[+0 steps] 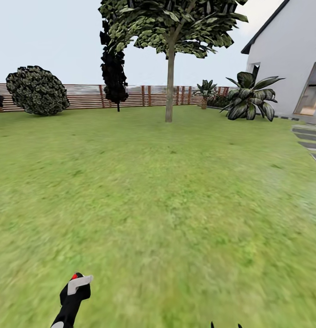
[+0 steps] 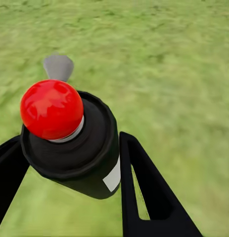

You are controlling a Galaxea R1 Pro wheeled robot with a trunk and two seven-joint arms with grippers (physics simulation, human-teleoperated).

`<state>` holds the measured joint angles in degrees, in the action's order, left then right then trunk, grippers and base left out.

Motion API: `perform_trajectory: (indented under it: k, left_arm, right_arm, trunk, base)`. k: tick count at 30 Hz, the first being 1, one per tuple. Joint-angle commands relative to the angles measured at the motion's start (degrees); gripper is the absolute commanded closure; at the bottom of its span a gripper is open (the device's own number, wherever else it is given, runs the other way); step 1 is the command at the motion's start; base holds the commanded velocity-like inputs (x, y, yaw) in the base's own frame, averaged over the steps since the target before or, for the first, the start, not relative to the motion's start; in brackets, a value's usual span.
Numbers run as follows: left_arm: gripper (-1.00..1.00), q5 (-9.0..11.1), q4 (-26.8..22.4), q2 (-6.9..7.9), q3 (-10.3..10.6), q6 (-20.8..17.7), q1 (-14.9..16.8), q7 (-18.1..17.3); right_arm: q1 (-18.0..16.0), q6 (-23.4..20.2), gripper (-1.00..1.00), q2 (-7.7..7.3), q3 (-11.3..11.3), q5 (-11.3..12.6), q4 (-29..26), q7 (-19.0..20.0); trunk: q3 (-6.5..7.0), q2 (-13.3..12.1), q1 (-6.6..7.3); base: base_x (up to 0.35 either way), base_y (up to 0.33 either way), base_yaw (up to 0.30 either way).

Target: In the garden, pick up the pesticide atomizer on the floor and spray pesticide onto both trees until each tree trunk is fully covered.

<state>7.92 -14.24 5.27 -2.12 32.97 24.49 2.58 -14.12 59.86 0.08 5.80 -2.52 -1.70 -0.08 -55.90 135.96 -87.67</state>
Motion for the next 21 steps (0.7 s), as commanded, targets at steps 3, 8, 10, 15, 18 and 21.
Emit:
perform_trajectory:
  k: [3,8,10,15,18,21]
  left_arm:
    - [1.00,0.25,0.03,0.00,0.01,0.17,0.05,-0.03]
    - [1.00,0.25,0.03,0.00,0.01,0.17,0.03,-0.03]
    - [1.00,0.25,0.02,0.00,0.01,0.17,0.03,-0.03]
    - [1.00,0.25,0.03,0.00,0.01,0.17,0.03,-0.03]
    - [1.00,0.25,0.01,0.00,0.01,0.17,0.03,-0.03]
    - [1.00,0.25,0.01,0.00,0.01,0.17,0.03,-0.03]
  right_arm:
    - [-0.03,0.14,-1.00,0.01,0.35,-0.29,0.03,-0.01]
    - [-0.03,0.14,-1.00,0.01,0.35,-0.29,0.03,-0.01]
    - [-0.03,0.14,-1.00,0.01,0.35,-0.29,0.03,-0.01]
    - [-0.03,0.14,-1.00,0.01,0.35,-0.29,0.03,-0.01]
    - [-0.03,0.14,-1.00,0.01,0.35,-0.29,0.03,-0.01]
    - [-0.03,0.14,-1.00,0.01,0.35,-0.29,0.03,-0.01]
  trunk:
    - [-0.05,0.02,-0.02]
    - [-0.05,0.02,-0.02]
    - [-0.05,0.02,-0.02]
    - [-0.05,0.02,-0.02]
    - [-0.05,0.02,-0.02]
    - [-0.05,0.02,-0.02]
  base:
    - [0.338,0.000,0.000]
    - [0.338,0.000,0.000]
    - [0.338,0.000,0.000]
    - [0.338,0.000,0.000]
    - [0.338,0.000,0.000]
    - [0.338,0.000,0.000]
